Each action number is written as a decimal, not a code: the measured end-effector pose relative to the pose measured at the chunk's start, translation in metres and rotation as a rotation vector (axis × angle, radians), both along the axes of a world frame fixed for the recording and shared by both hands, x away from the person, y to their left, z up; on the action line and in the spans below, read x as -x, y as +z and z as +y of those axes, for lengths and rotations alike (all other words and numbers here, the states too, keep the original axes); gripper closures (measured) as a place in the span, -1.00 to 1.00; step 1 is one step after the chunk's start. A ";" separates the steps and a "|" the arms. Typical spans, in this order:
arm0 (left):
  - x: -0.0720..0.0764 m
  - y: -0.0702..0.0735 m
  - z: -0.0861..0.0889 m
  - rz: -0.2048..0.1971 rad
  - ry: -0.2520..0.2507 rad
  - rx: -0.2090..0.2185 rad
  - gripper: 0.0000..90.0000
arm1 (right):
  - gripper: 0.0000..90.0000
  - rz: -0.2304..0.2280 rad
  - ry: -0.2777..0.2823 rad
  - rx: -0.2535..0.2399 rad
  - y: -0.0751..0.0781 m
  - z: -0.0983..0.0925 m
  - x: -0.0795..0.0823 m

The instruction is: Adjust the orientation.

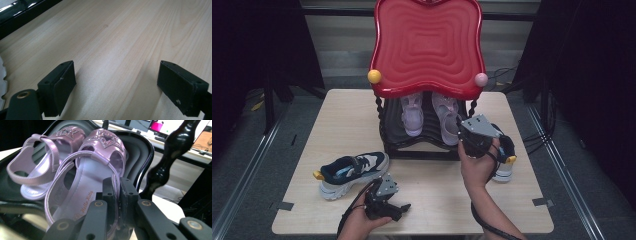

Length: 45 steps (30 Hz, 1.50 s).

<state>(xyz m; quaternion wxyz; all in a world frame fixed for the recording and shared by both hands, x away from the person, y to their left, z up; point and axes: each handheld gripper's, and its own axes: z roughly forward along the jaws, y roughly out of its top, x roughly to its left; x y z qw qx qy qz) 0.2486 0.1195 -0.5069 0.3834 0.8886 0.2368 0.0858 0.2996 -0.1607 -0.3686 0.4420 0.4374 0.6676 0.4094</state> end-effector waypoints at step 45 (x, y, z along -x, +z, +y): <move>0.001 -0.001 -0.001 -0.004 0.009 0.013 -0.68 | 0.85 -0.046 -0.142 0.010 -0.026 0.040 -0.049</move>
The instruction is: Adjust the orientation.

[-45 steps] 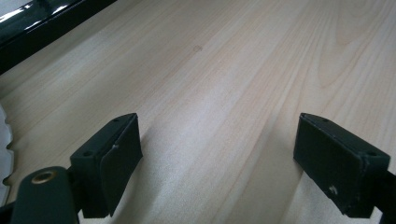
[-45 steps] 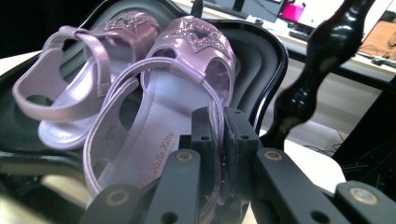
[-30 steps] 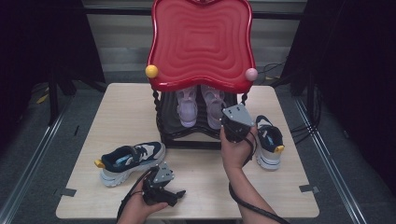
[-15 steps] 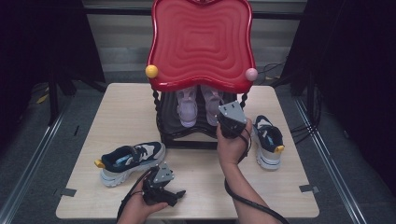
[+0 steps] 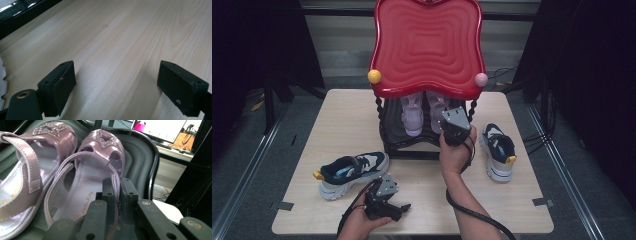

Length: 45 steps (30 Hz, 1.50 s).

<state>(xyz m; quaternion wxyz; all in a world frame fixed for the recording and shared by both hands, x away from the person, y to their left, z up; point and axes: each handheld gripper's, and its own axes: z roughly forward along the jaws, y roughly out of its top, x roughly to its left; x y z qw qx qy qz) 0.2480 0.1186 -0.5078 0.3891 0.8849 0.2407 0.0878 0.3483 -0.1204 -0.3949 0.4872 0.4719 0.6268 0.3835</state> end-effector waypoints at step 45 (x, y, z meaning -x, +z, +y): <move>0.000 0.001 0.001 -0.003 -0.013 -0.016 -0.68 | 0.51 -0.004 0.063 -0.044 -0.005 0.006 0.011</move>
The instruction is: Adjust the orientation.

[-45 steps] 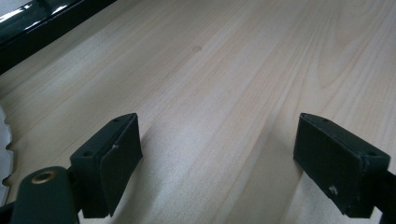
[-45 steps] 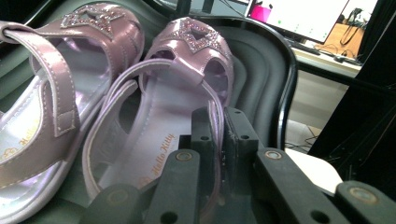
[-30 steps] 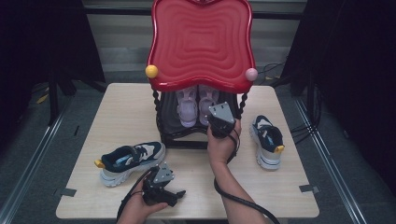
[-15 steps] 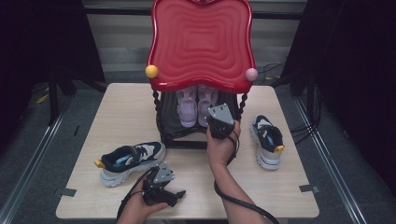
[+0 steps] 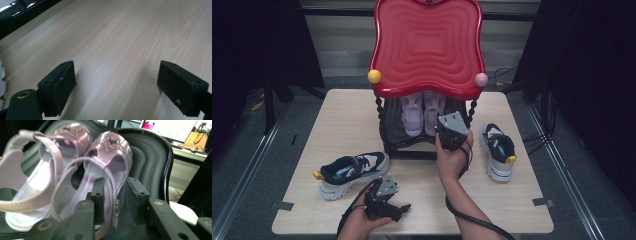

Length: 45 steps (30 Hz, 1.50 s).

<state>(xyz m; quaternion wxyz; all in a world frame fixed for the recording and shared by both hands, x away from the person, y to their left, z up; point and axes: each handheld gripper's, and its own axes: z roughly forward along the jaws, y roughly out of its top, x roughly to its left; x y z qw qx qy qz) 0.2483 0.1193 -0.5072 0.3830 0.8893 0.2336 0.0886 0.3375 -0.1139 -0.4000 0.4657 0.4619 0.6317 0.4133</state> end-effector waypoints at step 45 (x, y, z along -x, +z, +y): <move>0.000 0.000 0.000 0.004 -0.003 0.001 -0.68 | -0.38 0.203 0.338 -0.077 0.007 -0.049 0.062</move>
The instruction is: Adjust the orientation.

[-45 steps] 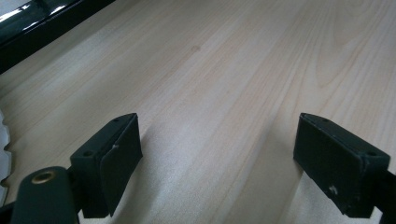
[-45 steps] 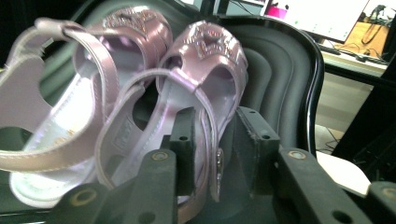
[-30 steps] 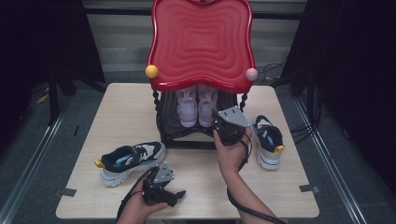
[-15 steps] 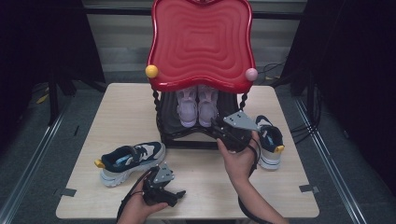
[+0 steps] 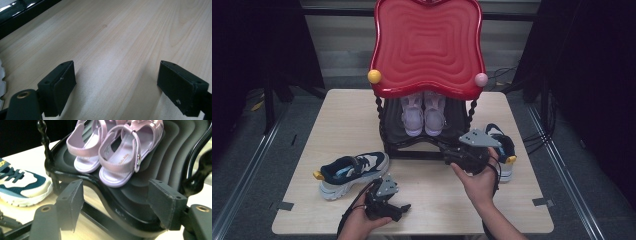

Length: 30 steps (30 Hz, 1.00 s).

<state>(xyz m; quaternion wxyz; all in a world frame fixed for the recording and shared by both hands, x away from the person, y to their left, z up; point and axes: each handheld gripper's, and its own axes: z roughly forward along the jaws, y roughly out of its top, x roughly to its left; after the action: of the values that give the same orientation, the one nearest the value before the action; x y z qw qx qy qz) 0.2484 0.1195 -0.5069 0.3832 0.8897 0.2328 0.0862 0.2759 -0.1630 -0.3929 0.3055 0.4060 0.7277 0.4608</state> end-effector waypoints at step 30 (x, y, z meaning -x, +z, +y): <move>0.000 0.000 0.000 0.000 0.001 0.002 -0.68 | -0.66 0.197 0.218 0.031 -0.049 -0.033 0.032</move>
<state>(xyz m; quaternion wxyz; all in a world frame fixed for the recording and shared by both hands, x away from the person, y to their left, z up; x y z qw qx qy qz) 0.2484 0.1194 -0.5069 0.3838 0.8893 0.2333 0.0859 0.2438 -0.1962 -0.4418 0.1870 0.3632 0.8010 0.4376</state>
